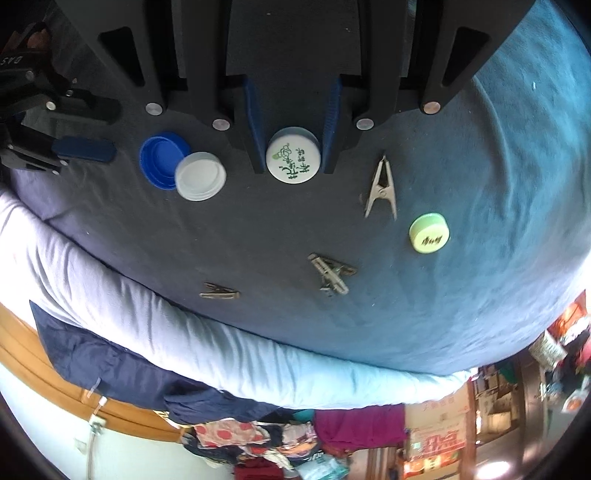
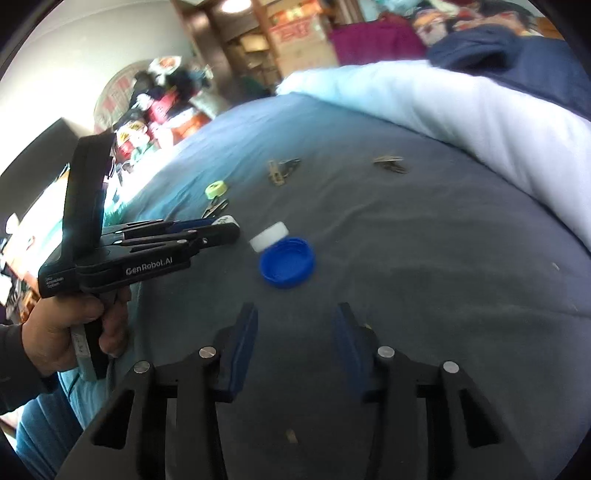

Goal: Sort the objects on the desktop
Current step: 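Grasp the green-printed white cap with the left gripper while the right grasps the blue cap, then carry the printed white cap in the left gripper while the right carries the blue cap to the basket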

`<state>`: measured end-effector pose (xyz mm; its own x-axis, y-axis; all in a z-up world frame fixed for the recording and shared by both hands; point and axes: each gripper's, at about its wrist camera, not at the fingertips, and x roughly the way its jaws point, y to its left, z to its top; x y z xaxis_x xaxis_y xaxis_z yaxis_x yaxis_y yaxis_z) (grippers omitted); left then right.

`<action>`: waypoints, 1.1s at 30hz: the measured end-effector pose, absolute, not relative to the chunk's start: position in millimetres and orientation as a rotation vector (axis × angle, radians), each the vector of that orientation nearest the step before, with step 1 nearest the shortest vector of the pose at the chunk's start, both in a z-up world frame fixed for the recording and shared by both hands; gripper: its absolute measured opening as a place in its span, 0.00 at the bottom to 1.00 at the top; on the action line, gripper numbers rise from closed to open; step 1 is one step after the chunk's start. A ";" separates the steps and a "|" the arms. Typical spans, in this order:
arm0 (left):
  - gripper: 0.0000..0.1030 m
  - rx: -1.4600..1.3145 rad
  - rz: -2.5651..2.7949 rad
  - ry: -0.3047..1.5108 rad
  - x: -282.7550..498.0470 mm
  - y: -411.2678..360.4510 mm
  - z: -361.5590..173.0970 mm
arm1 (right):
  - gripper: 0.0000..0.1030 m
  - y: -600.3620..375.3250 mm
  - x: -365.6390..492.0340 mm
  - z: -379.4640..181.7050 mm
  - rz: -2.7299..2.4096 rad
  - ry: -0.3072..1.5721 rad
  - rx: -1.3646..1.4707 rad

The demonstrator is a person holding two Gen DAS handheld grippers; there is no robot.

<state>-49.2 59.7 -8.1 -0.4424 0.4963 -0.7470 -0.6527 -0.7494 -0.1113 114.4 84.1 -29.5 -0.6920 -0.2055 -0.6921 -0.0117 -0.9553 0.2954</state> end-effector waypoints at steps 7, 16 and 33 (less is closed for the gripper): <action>0.29 -1.067 2.188 0.213 -51.7 55.7 -10.6 | 0.72 74.9 86.7 -25.5 -2.774 -0.307 1.189; 0.30 -1.080 2.185 0.209 -55.1 52.8 -12.6 | 0.38 62.6 73.3 -33.9 -2.788 -0.168 1.247; 0.30 -0.847 2.297 0.185 8.9 9.0 86.9 | 0.37 57.9 119.9 30.2 -2.888 -0.253 1.139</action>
<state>8.9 9.0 86.9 -0.5626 0.5469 -0.6201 -0.6392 -0.7634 -0.0933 119.9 57.9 30.2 -0.7323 -0.0844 -0.6758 -0.0345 -0.9864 0.1605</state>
